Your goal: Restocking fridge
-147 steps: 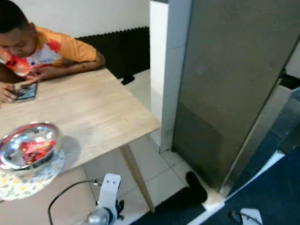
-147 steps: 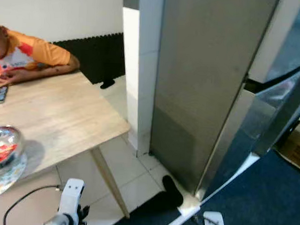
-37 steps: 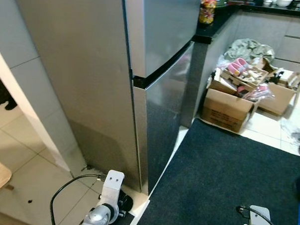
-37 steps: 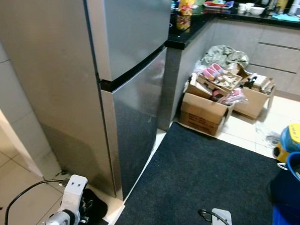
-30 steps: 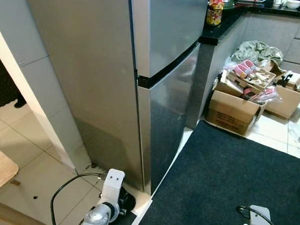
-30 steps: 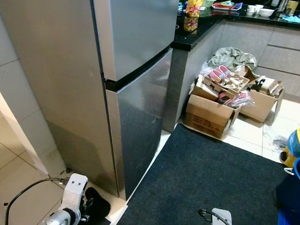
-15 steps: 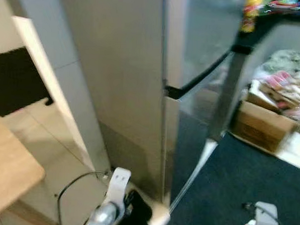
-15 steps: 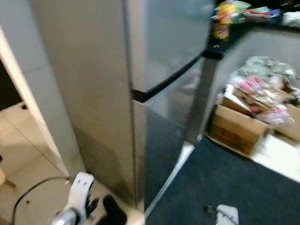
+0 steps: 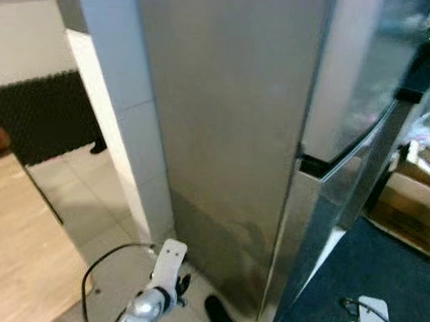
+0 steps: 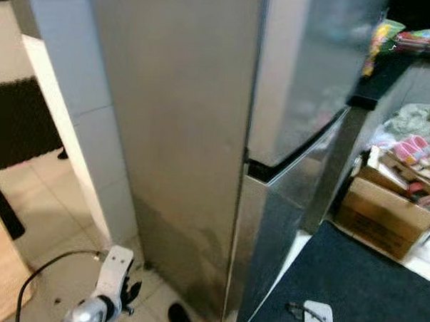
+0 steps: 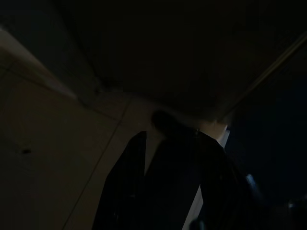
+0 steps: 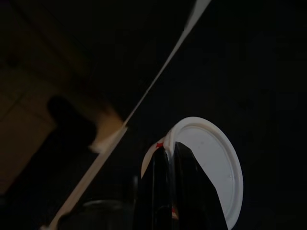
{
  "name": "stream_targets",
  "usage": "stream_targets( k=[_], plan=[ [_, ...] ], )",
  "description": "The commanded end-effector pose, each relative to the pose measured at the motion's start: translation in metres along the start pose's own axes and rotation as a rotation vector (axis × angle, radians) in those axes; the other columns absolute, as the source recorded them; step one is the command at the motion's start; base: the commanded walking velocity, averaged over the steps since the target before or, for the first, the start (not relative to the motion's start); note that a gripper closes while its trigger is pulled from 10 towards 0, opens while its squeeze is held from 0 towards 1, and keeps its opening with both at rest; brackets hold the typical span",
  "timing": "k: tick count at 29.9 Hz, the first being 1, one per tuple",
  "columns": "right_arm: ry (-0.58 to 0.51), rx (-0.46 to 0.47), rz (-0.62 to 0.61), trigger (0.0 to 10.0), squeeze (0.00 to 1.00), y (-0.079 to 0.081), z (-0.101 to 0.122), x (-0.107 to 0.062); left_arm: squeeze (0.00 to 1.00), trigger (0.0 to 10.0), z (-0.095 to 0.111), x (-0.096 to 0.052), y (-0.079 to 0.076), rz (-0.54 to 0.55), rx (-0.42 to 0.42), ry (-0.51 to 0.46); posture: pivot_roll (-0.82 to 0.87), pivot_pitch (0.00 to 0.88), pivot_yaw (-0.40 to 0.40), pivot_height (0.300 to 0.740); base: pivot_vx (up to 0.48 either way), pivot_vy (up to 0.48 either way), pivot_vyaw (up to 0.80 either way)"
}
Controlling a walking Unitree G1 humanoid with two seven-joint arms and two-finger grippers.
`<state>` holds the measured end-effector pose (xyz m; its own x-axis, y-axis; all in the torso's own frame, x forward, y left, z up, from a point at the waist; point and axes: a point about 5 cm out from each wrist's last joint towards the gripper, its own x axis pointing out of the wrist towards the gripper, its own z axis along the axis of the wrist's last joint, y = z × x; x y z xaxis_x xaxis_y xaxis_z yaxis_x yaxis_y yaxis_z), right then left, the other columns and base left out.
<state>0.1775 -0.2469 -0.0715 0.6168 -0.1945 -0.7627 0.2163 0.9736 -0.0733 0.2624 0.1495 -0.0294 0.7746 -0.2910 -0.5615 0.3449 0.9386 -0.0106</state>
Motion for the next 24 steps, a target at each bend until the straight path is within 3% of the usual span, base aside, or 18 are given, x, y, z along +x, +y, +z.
stream_targets(
  k=[1,5,15,20,22,24],
  plan=[
    [0.002,0.009,-0.009,10.0,0.00,-0.002,-0.002,-0.001,0.00,10.0,-0.003,-0.001,-0.002,-0.013,0.013,0.006,-0.18,0.000,0.087,0.740,0.000,-0.289,0.00],
    [0.001,0.007,-0.012,10.0,0.00,-0.004,-0.004,-0.001,0.00,10.0,-0.003,-0.001,-0.003,-0.020,0.018,0.009,-0.18,0.000,0.089,0.740,0.000,-0.337,0.00],
    [0.001,0.000,-0.008,10.0,0.00,-0.005,-0.005,-0.002,0.00,10.0,-0.007,-0.002,0.000,0.012,0.014,0.019,-0.18,0.000,0.087,0.740,0.000,0.000,0.00],
    [-0.019,-0.085,0.020,10.0,0.00,0.000,0.003,0.000,0.00,10.0,-0.007,-0.003,0.003,0.027,0.010,0.020,-0.17,0.000,0.072,0.740,0.000,0.000,0.00],
    [-0.049,-0.176,0.059,10.0,0.00,0.009,0.015,0.003,0.00,10.0,-0.005,-0.003,0.007,0.054,-0.003,0.011,-0.15,0.000,0.055,0.740,0.000,0.000,0.00],
    [-0.054,-0.185,0.065,10.0,0.00,0.010,0.017,0.003,0.00,10.0,-0.005,-0.003,0.007,0.059,-0.007,0.009,-0.15,0.000,0.055,0.740,0.000,0.000,0.00]
  ],
)
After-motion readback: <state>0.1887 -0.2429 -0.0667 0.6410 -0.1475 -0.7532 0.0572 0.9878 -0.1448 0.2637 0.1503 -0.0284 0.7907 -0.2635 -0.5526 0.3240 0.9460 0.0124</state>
